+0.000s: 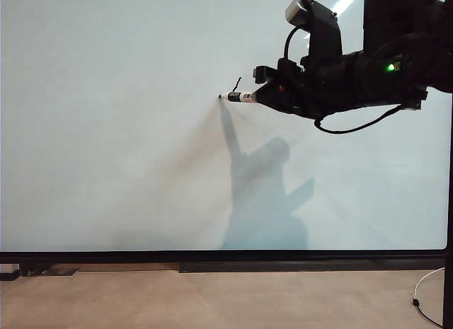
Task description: Pick up the pen on the shelf to the right of the whiteboard and draw a triangle.
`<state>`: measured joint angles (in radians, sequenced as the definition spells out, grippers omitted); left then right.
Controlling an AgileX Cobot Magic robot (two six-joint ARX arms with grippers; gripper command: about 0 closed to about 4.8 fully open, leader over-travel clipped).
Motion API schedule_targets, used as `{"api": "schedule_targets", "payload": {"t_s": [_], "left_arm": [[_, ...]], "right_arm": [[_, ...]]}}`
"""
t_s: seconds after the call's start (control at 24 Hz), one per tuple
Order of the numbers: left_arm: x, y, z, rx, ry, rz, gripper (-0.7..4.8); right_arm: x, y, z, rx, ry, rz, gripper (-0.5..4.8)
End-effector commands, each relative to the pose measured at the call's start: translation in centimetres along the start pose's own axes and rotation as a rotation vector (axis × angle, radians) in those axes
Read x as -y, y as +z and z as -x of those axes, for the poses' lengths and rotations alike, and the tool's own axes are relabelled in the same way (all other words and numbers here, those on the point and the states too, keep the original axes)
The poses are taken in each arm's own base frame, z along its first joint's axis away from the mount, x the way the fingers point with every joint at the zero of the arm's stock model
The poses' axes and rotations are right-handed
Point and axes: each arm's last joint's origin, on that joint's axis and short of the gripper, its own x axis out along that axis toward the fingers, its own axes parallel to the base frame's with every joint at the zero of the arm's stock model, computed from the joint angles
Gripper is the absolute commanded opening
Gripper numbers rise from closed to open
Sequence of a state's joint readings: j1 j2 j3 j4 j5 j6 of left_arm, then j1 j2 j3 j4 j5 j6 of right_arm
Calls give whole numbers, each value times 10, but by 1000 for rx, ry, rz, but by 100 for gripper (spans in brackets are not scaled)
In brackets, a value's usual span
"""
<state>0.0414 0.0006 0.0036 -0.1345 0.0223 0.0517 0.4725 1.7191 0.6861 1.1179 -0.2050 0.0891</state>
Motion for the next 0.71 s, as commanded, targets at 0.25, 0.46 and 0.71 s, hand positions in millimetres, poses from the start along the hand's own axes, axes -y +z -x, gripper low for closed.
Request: {"api": "schedule_targets", "payload": {"t_s": [0.25, 0.46, 0.71], "left_arm": [[0, 2, 0, 12, 0, -1, -5], [0, 2, 0, 13, 0, -1, -5], [0, 2, 0, 12, 0, -1, -5]], "right_arm": [[3, -1, -3, -10, -30, -13, -3], [3, -6, -5, -24, -23, -19, -3], [0, -11, -6, -34, -16, -22, -3]]}}
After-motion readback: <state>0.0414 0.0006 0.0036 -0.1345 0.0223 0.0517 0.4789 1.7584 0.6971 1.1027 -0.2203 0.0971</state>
